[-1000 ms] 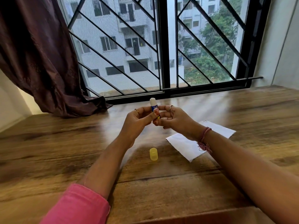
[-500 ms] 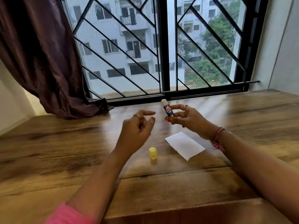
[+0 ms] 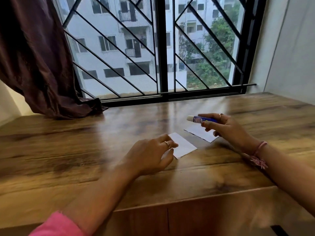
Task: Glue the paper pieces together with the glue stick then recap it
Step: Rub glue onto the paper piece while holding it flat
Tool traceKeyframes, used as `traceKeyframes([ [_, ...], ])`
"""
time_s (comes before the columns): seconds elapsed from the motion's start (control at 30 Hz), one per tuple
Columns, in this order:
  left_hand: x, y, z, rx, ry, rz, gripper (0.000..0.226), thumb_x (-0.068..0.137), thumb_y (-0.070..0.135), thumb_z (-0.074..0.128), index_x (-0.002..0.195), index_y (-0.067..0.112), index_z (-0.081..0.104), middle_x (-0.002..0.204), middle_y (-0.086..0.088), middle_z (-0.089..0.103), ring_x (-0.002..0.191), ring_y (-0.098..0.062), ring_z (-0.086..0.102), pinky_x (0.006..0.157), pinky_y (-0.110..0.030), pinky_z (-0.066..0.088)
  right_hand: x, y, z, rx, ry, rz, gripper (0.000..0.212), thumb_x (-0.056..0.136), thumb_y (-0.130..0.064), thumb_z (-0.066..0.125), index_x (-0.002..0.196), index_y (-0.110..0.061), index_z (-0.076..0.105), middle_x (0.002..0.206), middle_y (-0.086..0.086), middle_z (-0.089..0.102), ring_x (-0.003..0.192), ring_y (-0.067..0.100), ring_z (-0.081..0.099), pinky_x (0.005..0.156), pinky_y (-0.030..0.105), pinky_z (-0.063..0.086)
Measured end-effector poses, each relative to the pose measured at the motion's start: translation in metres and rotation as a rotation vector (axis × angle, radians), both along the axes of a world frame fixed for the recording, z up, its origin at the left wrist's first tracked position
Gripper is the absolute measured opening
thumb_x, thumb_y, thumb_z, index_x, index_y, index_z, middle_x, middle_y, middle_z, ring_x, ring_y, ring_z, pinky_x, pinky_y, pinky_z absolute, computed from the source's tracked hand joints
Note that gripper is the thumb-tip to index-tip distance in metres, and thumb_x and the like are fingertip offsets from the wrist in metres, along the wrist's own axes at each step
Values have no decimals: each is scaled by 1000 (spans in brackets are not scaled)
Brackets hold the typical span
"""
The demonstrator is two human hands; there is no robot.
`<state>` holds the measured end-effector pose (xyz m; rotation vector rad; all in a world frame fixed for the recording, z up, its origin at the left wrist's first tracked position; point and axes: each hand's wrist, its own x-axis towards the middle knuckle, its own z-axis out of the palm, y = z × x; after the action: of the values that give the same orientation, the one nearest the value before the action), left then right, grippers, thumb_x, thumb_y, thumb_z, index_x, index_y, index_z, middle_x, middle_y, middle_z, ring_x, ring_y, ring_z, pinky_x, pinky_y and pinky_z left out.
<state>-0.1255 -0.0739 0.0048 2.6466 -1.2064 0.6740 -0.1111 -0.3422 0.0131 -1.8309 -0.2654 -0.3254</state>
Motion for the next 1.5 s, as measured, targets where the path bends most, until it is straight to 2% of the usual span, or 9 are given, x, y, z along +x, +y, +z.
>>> traceKeyframes([
  [0.23, -12, -4, -2, 160, -54, -15, 53, 93, 46, 20, 121, 29, 61, 122, 12, 58, 84, -17, 65, 58, -23, 36, 1, 1, -5, 159, 29, 35, 17, 86, -20, 66, 101, -17, 74, 86, -2, 73, 73, 6, 62, 57, 17, 48],
  [0.37, -27, -6, -4, 128, -18, -67, 67, 86, 49, 7, 120, 29, 61, 119, 11, 59, 78, -21, 67, 62, -27, 48, 1, 2, -5, 183, 36, 26, 20, 86, -21, 65, 102, -12, 73, 82, -4, 69, 71, 6, 59, 60, 20, 45],
  [0.5, -43, -5, -2, 45, 52, -129, 56, 87, 46, 22, 120, 29, 64, 112, 12, 62, 73, -15, 65, 56, -22, 37, -1, 5, -4, 203, 47, 34, 19, 86, -23, 65, 99, -12, 74, 88, 5, 63, 70, 6, 58, 62, 22, 43],
  [0.73, -50, 2, -4, -135, 169, -148, 37, 92, 31, 45, 123, 21, 61, 109, 9, 62, 80, -11, 58, 60, -18, 36, -5, 9, -3, 240, 82, 76, 16, 86, -27, 64, 92, -19, 76, 71, -6, 65, 64, 7, 59, 55, 17, 46],
  [0.9, -37, 12, -5, -58, 207, -2, 42, 93, 41, 38, 131, 31, 52, 62, 4, 61, 68, -15, 61, 56, -29, 46, -8, 11, -1, 270, 170, 152, 23, 80, -30, 66, 96, -16, 74, 73, 0, 66, 64, 11, 61, 53, 20, 48],
  [1.03, -39, 4, -3, -52, 172, -18, 48, 86, 46, 37, 125, 29, 59, 71, 24, 47, 72, -13, 54, 44, -19, 24, -8, 12, -1, 288, 206, 189, 16, 85, -25, 66, 97, -18, 74, 76, 0, 67, 67, 13, 64, 56, 21, 53],
  [1.23, -41, -1, -7, -17, 81, -71, 49, 86, 50, 33, 108, 24, 68, 69, -1, 66, 60, -14, 59, 43, -23, 24, -9, 19, 5, 300, 207, 189, 40, 61, -37, 76, 96, -18, 72, 74, -1, 68, 65, 10, 64, 55, 22, 54],
  [1.37, -42, -12, -11, -2, 12, -96, 58, 87, 51, 25, 103, 19, 70, 63, -5, 63, 57, -15, 58, 51, -26, 29, -7, 23, 6, 303, 227, 189, 27, 76, -24, 70, 100, -12, 68, 72, -1, 67, 61, 8, 62, 56, 24, 55],
  [1.5, -43, -12, -10, -138, 90, -104, 51, 89, 47, 34, 125, 23, 60, 70, -4, 68, 63, -14, 62, 53, -21, 28, -5, 30, 4, 279, 260, 141, 12, 89, -11, 60, 97, -9, 68, 70, 6, 59, 57, 10, 58, 55, 26, 56],
])
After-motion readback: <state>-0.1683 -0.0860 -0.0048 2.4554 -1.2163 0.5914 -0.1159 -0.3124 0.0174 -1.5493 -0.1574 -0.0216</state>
